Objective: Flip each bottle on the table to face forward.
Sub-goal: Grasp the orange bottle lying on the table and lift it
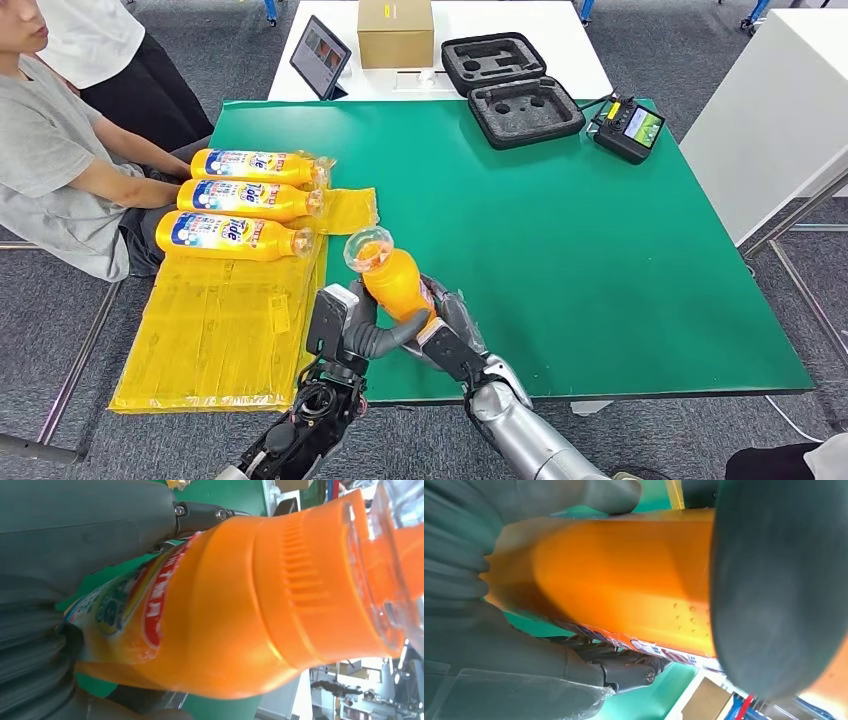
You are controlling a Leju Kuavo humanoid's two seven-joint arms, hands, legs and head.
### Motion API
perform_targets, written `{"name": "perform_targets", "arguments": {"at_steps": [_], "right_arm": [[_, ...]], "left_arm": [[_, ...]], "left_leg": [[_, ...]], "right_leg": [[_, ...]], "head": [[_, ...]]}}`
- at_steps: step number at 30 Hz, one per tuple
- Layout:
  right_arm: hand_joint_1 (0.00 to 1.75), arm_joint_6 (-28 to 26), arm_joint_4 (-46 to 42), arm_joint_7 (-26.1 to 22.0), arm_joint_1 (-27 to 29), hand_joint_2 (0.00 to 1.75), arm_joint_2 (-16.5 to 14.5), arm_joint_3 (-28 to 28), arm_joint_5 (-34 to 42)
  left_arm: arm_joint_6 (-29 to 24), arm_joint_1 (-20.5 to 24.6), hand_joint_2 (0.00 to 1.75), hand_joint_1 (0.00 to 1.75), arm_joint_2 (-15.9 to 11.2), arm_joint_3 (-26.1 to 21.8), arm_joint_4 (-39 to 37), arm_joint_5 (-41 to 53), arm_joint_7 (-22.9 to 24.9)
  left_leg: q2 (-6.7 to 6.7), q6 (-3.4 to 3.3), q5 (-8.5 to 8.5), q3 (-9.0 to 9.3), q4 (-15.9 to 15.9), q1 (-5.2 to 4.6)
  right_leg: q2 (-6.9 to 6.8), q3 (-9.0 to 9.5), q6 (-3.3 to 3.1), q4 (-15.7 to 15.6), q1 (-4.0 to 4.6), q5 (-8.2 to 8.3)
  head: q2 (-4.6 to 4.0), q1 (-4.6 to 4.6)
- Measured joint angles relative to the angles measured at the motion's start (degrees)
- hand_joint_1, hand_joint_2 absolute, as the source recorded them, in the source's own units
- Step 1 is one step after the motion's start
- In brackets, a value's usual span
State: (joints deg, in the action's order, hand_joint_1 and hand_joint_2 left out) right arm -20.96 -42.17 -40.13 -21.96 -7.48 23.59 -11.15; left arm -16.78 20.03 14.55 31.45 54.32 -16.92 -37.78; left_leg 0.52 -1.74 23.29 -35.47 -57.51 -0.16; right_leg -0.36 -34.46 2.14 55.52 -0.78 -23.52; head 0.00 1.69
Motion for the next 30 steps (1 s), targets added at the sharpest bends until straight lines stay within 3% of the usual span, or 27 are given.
{"name": "perform_targets", "arguments": {"at_steps": [7, 11, 16, 19, 23, 24, 28, 30], "right_arm": [[1.75, -1.3, 0.8, 0.0, -0.6, 1.75, -0.1, 1.7, -0.2], [1.75, -1.3, 1.1, 0.0, -0.8, 1.75, -0.3, 2.1, -0.1], [1.75, -1.0, 1.3, 0.0, -1.0, 1.75, -0.5, 2.3, 0.6], [1.61, -0.6, 1.5, 0.0, -1.2, 1.75, -0.6, 2.3, 1.3], [0.65, -0.4, 1.9, 0.0, -1.2, 1.75, -0.7, 2.2, 1.9], [0.56, -0.3, 2.0, 0.0, -1.2, 1.75, -0.7, 2.2, 2.0], [0.56, -0.1, 2.4, 0.0, -1.3, 1.75, -0.8, 2.1, 2.1], [0.33, -0.1, 2.5, 0.0, -1.3, 1.75, -0.9, 2.1, 2.0]], "left_arm": [[-1.0, 0.3, 1.75, 0.01, 0.0, 0.0, -0.7, -0.5, -1.0], [-1.6, 0.4, 1.75, 1.69, 0.0, 0.1, -0.7, -0.3, -1.4], [-1.6, 0.9, 1.75, 1.75, 0.0, 0.4, -1.0, -0.1, -1.9], [-1.5, 1.2, 1.75, 1.75, 0.0, 0.4, -1.3, 0.0, -2.0], [-1.4, 1.5, 1.75, 1.75, 0.0, 0.4, -1.7, -0.1, -2.0], [-1.3, 1.6, 1.75, 1.75, 0.0, 0.4, -1.8, -0.1, -2.0], [-1.2, 1.9, 1.75, 1.75, 0.0, 0.4, -2.1, -0.1, -2.0], [-1.2, 1.9, 1.75, 1.75, 0.0, 0.5, -2.1, -0.1, -2.0]], "left_leg": [[0.00, 0.00, 0.00, -0.01, 0.0, 0.00], [0.00, 0.00, 0.00, -0.01, 0.0, 0.00], [0.00, 0.00, 0.00, -0.02, 0.0, 0.00], [0.00, 0.00, 0.00, -0.02, 0.0, 0.00], [0.00, 0.00, 0.00, -0.02, 0.0, 0.00], [0.00, 0.00, 0.00, -0.02, 0.0, 0.00], [0.00, -0.01, 0.00, -0.03, 0.0, 0.00], [0.00, -0.01, 0.00, -0.03, 0.0, 0.00]], "right_leg": [[0.00, -0.01, 0.00, 0.0, 0.00, 0.00], [0.00, -0.02, 0.00, 0.0, 0.00, 0.00], [0.00, -0.02, 0.00, 0.0, 0.00, 0.00], [0.00, -0.02, 0.00, 0.0, 0.00, 0.00], [0.00, -0.02, 0.00, 0.0, 0.00, 0.00], [0.00, -0.02, 0.00, 0.0, 0.00, 0.00], [0.00, -0.03, 0.00, 0.0, 0.00, 0.00], [0.00, -0.03, 0.00, 0.0, 0.00, 0.00]], "head": [[0.00, -0.01], [0.00, 0.00], [0.00, -0.01], [0.00, 0.00], [0.00, 0.01], [0.00, 0.00], [0.00, 0.00], [0.00, 0.01]]}}
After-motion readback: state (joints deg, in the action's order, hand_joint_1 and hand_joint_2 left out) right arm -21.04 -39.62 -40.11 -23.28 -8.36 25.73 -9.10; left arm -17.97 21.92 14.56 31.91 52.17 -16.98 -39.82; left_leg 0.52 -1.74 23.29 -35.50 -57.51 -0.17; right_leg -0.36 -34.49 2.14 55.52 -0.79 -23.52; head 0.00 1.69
